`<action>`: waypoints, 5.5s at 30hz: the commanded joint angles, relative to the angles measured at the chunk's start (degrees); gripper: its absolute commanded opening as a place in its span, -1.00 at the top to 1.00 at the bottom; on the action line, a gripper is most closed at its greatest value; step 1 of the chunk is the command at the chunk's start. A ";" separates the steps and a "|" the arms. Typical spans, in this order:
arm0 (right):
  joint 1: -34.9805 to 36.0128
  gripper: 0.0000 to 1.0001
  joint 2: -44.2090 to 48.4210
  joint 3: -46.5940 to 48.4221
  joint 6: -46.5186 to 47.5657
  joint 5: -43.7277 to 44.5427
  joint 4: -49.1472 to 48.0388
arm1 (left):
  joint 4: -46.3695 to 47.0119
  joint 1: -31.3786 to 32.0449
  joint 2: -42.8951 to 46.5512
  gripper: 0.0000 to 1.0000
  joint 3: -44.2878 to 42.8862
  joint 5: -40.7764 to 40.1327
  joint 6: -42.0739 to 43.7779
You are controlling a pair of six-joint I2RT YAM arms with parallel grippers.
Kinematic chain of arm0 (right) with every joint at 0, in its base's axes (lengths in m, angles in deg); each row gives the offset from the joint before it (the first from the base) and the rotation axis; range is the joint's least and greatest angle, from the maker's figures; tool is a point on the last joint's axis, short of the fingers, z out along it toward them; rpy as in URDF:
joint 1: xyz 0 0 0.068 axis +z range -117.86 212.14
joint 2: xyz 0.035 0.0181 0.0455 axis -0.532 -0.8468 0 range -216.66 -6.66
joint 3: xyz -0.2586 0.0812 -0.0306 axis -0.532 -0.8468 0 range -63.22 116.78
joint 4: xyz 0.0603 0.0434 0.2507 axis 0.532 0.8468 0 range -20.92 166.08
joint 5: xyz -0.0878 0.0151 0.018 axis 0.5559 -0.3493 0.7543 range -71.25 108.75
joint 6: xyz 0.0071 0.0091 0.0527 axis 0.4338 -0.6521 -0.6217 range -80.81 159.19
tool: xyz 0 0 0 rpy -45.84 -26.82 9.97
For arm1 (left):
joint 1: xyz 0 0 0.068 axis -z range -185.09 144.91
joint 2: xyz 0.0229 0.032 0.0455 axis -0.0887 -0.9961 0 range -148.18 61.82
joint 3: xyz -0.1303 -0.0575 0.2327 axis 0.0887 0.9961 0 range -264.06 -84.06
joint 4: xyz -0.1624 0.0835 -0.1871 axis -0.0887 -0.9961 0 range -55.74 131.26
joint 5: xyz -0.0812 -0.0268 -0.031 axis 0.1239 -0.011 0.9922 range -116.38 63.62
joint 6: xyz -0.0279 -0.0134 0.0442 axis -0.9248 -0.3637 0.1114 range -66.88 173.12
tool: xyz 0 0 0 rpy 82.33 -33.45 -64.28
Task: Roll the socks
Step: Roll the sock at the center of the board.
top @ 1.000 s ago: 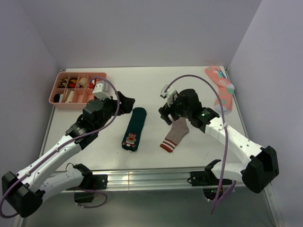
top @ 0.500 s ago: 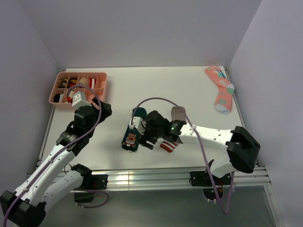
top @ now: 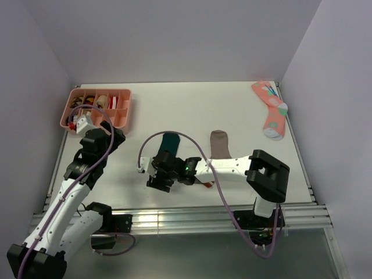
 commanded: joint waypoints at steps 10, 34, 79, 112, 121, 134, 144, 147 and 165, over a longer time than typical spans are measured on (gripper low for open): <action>3.22 -0.38 -7.95 6.39 -2.77 6.20 -5.18 | 5.76 -14.48 -3.65 -0.57 -5.38 15.39 3.87; 3.31 -0.24 -8.31 3.41 -2.06 10.25 -3.86 | 8.93 -17.47 -4.70 -0.53 -3.72 21.20 4.40; -6.17 0.56 -5.23 1.56 0.22 -8.80 1.14 | 20.78 -16.95 -4.00 0.01 8.75 28.94 1.23; -25.51 0.66 -28.52 25.73 6.73 -47.23 41.84 | 71.15 20.93 -10.06 0.00 38.99 28.59 11.95; -26.48 0.67 -31.24 28.10 6.99 -47.75 45.35 | 72.02 24.27 -16.20 -0.09 38.12 28.76 13.89; -26.83 0.68 -32.83 29.68 8.84 -48.55 48.17 | 82.05 28.49 -30.10 -0.14 37.42 28.06 13.45; -26.83 0.68 -33.79 30.91 10.15 -49.43 50.37 | 85.21 28.84 -36.07 -0.14 37.24 26.21 13.62; -26.84 0.69 -33.88 31.00 10.42 -49.43 50.54 | 85.22 28.84 -37.92 -0.13 36.71 26.13 13.97; -27.36 0.70 -34.41 31.62 10.07 -48.99 50.63 | 85.92 28.84 -41.71 0.14 35.75 28.76 14.15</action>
